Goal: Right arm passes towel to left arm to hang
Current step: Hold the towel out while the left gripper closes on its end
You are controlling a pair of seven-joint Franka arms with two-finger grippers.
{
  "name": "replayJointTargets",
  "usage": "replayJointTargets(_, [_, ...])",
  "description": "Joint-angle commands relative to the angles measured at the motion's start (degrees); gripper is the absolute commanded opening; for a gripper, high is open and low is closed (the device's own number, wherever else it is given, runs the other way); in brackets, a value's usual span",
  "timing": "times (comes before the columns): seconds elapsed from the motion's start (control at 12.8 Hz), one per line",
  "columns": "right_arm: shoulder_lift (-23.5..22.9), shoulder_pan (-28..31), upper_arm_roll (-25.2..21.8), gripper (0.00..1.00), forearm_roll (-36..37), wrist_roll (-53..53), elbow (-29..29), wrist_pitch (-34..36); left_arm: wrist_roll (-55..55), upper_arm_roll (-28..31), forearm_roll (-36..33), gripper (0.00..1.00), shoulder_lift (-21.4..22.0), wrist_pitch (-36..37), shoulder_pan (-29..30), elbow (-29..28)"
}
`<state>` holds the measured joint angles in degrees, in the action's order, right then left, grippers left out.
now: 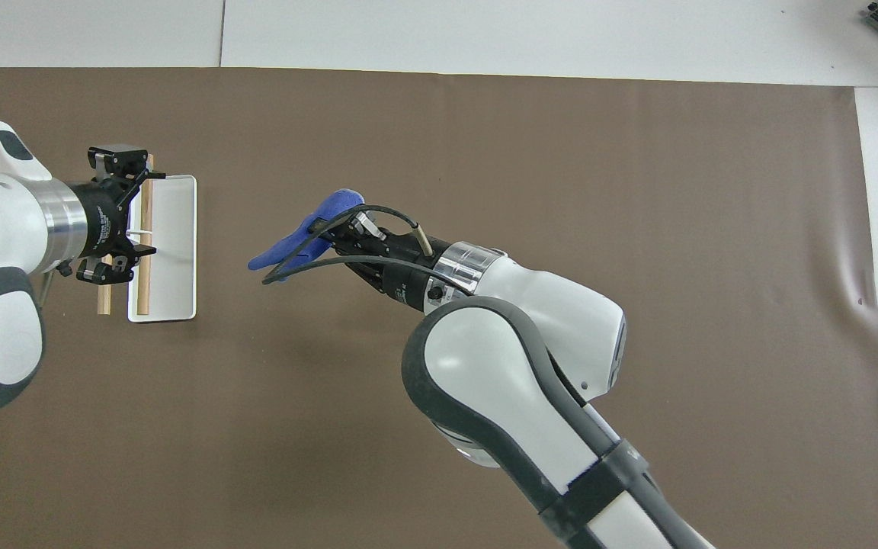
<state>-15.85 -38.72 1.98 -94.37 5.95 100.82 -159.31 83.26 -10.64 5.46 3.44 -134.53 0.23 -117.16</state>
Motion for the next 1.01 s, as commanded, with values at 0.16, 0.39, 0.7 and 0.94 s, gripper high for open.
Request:
replayJointTargets(0.16, [-8.1, 0.3, 3.3, 0.00, -4.3, 7.9, -9.7, -4.7, 9.8, -1.5, 1.1, 1.00, -0.9, -5.0, -0.4, -2.0])
replayJointTargets(0.39, [-8.6, 0.4, 3.5, 0.00, -4.5, 9.3, -10.1, -4.7, 11.6, -2.8, 1.1, 1.00, -0.9, -5.3, -0.4, -2.0])
replayJointTargets(0.7, [-8.6, 0.5, 3.5, 0.00, -6.5, 10.7, -10.0, -4.7, 11.6, -3.8, 1.1, 1.00, -0.9, -5.0, -0.3, -2.1])
replayJointTargets(0.94, [-8.6, 0.5, 3.5, 0.00, -6.6, 10.7, -10.0, -4.7, 14.1, -4.5, 1.1, 0.96, -0.9, -4.7, -0.3, -2.1])
